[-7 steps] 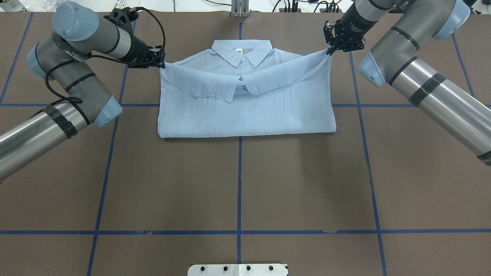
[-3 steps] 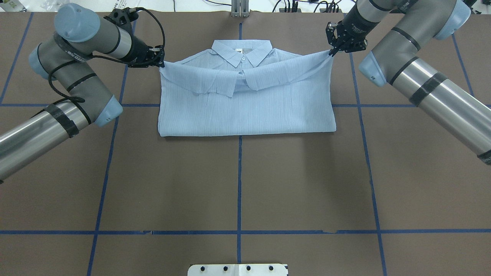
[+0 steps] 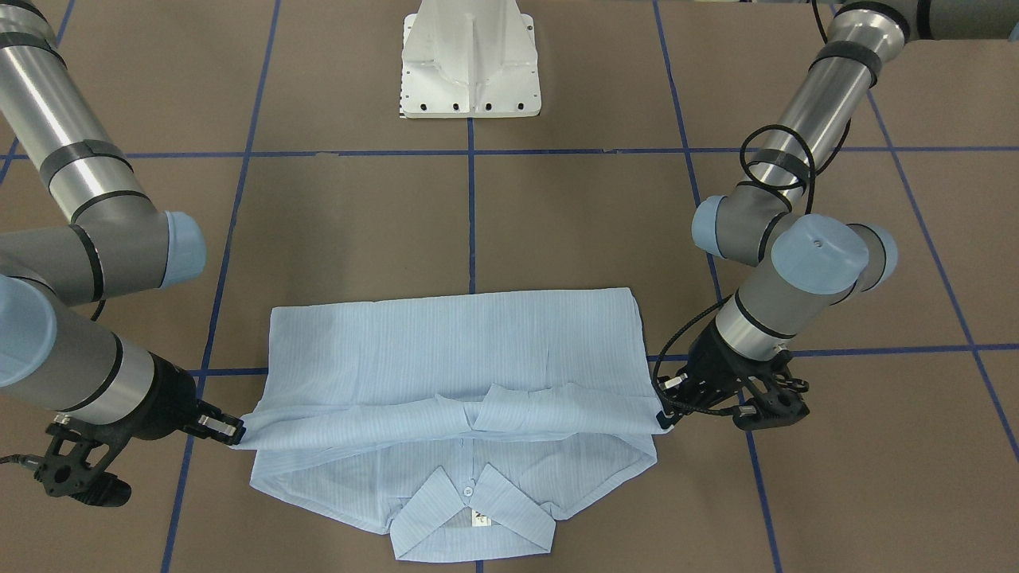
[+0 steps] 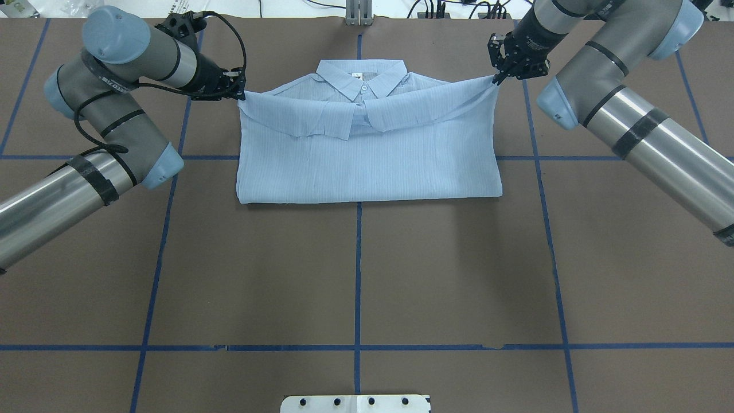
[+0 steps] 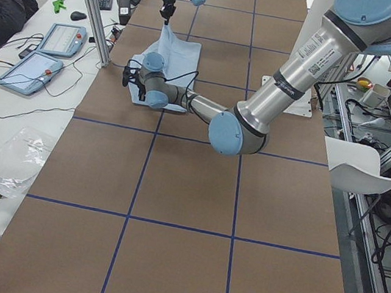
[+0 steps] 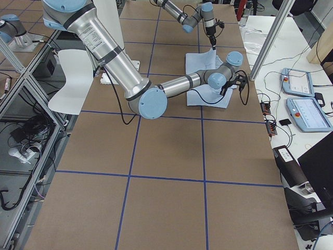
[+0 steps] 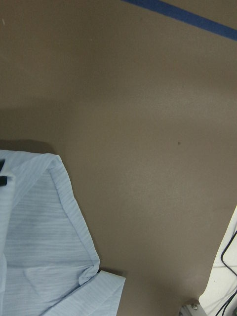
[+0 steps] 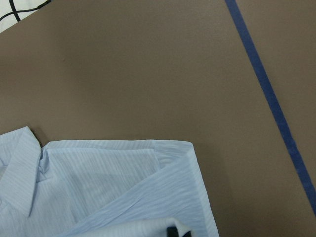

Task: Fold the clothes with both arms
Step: 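Lay the hem down beside the collar and open both grippers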

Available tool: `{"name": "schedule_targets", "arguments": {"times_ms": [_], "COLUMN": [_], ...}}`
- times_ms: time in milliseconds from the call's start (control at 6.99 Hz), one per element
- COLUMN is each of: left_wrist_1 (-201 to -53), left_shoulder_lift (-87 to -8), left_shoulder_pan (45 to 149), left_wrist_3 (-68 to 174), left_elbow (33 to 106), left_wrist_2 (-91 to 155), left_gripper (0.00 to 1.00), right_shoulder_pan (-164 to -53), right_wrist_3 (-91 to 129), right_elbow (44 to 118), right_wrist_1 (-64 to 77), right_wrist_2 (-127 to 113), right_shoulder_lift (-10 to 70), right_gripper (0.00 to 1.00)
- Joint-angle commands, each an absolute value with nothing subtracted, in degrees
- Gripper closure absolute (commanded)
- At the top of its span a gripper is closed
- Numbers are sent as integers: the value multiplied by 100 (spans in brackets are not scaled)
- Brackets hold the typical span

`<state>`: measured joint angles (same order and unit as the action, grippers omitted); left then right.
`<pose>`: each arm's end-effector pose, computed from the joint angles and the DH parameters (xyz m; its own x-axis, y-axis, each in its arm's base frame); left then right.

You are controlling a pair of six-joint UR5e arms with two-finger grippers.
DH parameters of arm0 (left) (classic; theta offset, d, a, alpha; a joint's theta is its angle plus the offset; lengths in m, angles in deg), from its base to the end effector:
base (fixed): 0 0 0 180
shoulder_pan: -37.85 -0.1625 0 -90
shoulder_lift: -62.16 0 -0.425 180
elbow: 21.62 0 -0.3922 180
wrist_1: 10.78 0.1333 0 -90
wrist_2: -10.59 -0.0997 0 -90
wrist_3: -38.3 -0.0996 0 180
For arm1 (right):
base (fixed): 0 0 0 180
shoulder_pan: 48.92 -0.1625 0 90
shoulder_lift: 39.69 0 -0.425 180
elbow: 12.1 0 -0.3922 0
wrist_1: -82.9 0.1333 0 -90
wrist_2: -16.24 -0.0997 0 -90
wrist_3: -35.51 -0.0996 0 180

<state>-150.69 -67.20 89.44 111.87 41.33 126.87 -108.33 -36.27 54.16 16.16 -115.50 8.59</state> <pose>0.4136 -0.6652 0.3609 0.4076 -0.1059 -0.9070 0.3586 0.9320 0.0523 -0.3392 -0.7054 0.3488 0.4945 0.3780 0.7827 -0.2783 0.9219 -0.2694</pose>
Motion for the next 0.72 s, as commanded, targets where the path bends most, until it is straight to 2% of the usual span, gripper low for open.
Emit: {"name": "schedule_targets", "arguments": {"times_ms": [0,143,286,429,572], "left_wrist_1": [-15079,-15079,-15062,-15044,-15001], "left_shoulder_lift": [-6739,-6739,-6747,-6756,-6765], "left_shoulder_pan": [8944,8944,8944,8944,8979], "left_wrist_3": [11178,11178,11230,11231,11239], "left_elbow": [4148,4148,4148,4148,4140], "left_wrist_2": [12687,12687,12678,12678,12678], "left_gripper": [100,97,45,1,1], "right_shoulder_pan": [-10825,-10816,-10816,-10816,-10825], "right_wrist_3": [-3630,-3630,-3630,-3630,-3647], "right_elbow": [5417,5417,5417,5417,5426], "right_wrist_1": [1628,1619,1610,1619,1619], "right_wrist_2": [-11550,-11542,-11455,-11471,-11497], "right_shoulder_lift": [830,821,821,829,821], "right_gripper": [83,58,1,0,0]}}
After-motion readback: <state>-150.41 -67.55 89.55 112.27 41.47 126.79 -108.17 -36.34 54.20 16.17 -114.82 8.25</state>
